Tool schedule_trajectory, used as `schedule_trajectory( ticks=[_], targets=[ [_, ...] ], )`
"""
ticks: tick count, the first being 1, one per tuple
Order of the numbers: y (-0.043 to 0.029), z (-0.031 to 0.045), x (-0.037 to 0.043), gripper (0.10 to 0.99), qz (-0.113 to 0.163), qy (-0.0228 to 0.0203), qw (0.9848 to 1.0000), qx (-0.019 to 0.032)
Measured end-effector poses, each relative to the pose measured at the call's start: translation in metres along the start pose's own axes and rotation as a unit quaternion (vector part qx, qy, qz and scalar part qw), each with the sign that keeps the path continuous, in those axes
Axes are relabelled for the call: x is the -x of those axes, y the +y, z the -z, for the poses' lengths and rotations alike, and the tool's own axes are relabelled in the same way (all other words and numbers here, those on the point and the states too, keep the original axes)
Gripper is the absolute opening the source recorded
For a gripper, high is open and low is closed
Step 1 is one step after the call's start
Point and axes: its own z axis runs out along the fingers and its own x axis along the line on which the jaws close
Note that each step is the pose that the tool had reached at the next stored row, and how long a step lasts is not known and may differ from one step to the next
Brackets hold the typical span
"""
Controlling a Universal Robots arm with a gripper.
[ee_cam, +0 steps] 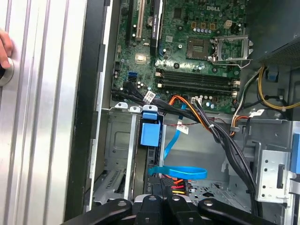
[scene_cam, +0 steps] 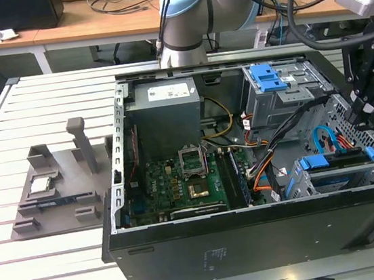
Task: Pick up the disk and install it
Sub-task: 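Insert the second disk wire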
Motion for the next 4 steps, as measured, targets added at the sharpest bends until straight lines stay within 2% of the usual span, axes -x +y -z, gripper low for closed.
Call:
schedule_trajectory(
  ticks=[4],
  targets=[
    [0.0000,0.0000,0.0000,0.102,0.000,-0.0001,1.0000,0.0000]
  ],
)
